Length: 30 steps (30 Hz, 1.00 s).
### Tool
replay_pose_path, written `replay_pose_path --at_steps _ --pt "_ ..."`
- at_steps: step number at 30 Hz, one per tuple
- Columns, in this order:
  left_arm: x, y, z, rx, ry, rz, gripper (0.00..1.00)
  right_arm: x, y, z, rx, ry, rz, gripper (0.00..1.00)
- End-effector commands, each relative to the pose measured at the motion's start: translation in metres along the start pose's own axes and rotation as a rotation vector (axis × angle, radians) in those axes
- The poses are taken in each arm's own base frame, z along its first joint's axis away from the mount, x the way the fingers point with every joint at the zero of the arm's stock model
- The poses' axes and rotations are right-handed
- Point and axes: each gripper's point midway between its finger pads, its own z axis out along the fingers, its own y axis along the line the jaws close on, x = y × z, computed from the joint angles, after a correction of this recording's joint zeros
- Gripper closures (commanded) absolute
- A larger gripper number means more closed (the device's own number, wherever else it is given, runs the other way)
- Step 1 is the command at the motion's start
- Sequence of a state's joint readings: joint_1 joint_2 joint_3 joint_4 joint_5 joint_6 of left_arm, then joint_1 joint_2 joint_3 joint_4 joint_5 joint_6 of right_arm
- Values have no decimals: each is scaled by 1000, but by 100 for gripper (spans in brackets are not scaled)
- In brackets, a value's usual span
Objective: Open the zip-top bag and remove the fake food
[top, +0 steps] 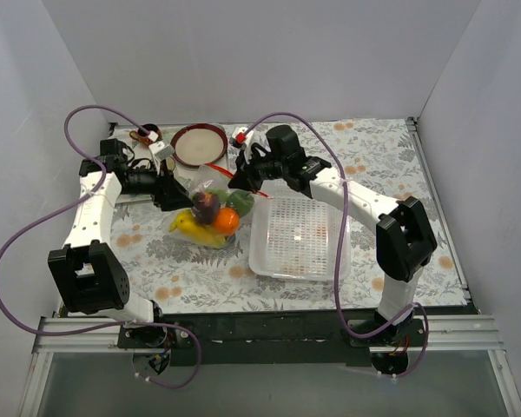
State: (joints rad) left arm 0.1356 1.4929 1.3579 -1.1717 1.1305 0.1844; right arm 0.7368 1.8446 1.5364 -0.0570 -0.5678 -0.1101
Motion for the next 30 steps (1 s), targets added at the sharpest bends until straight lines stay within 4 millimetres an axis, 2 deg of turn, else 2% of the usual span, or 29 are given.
replay_pose_path --at_steps 1,8,12,15,20,22,23,25,30 --pt "-1 5 -13 -67 -35 52 45 -24 -9 -27 62 -71 -5 99" --pt "37 19 -13 -96 -11 -10 45 -8 -5 -26 44 -37 22 99" --pt "63 15 -4 -63 7 -62 45 -8 -5 -26 39 -35 21 99" --pt "78 27 -3 -107 23 -90 45 -8 -4 -27 33 -29 20 99" --pt "83 63 -17 -242 -7 -113 45 -6 1 -29 20 -25 21 99" --pt "91 66 -14 -246 -4 -139 44 -4 1 -30 24 -18 26 99" --pt "93 64 -11 -231 -17 -149 33 -4 2 -31 25 -18 27 99" --pt "94 65 -5 -214 -43 -181 27 0 1 -32 30 -10 34 99" --pt "89 70 12 -188 -85 -212 23 -2 12 -32 -16 -17 70 99"
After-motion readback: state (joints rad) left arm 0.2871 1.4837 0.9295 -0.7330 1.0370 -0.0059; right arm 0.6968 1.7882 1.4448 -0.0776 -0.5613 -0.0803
